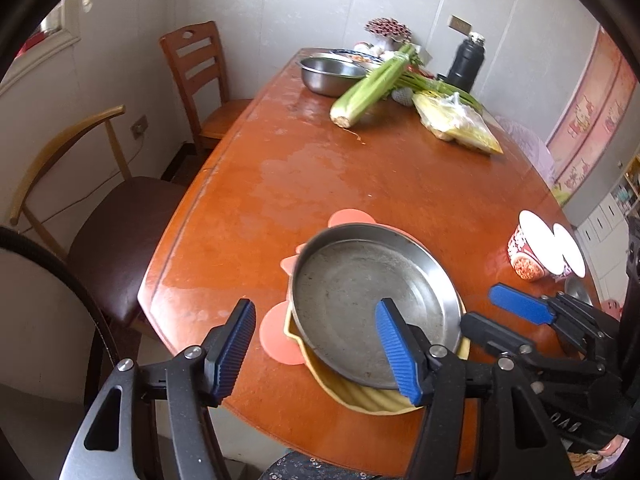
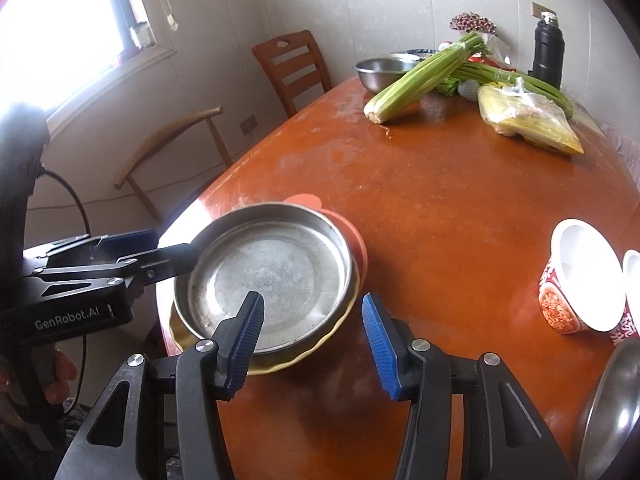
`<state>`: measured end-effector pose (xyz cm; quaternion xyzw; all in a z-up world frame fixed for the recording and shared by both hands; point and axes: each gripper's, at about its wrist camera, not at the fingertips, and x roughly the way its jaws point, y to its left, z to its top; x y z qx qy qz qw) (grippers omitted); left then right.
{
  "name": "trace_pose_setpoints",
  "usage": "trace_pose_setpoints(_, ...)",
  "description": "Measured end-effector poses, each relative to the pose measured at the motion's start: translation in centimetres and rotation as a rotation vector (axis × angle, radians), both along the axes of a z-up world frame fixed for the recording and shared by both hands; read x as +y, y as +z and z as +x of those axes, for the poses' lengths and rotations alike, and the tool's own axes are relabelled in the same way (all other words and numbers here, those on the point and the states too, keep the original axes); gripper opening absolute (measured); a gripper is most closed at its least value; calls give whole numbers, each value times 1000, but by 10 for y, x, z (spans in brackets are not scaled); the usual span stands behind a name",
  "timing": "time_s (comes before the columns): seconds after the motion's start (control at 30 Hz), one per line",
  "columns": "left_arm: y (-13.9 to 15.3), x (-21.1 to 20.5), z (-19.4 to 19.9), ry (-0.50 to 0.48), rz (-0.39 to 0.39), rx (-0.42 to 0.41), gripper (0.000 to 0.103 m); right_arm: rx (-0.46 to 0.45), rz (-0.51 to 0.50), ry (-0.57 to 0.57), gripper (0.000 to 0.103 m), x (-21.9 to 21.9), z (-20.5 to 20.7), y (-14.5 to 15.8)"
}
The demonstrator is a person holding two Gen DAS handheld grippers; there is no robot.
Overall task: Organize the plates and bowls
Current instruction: 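Lower the grey pan onto the yellow plate and open the left tool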
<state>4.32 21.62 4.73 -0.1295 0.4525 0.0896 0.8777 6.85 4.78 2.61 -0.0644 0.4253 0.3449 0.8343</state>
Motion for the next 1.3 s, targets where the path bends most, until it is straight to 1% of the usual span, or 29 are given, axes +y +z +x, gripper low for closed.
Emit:
trace_pose_setpoints(0.2,-4,14,-13,68,-52,16,63,0,20,-23,53,-14,5,4)
trace_pose_setpoints(0.37,-11,13,-27,78,-108,32,63,15,24,-20,53,-21,13,3)
trace_pose_setpoints(0.47,-20,10,-30,86,-170,41,64,38,21,0,53,-18,18,0)
trace_pose_setpoints(0.53,-28,9,-31,87,-224,46,64,55,12,10,53,-15,22,-4)
trace_pose_setpoints(0.63,-39,7,-25,96,-290,62,65,72,-5,24,53,-10,28,-10)
trace_pose_setpoints(0.77,-46,5,-14,92,-332,76,65,88,-17,43,53,-4,34,-17)
trace_pose_setpoints(0.9,-52,7,-3,95,-352,86,65,115,-33,56,53,2,41,-26)
trace_pose_setpoints(1.07,-57,6,12,67,-371,95,65,138,-43,67,53,9,47,-34)
trace_pose_setpoints(1.2,-56,3,25,61,-314,109,65,135,-63,56,53,13,53,-38)
trace_pose_setpoints(1.3,-56,1,38,31,-304,116,65,136,-79,45,53,13,58,-42)
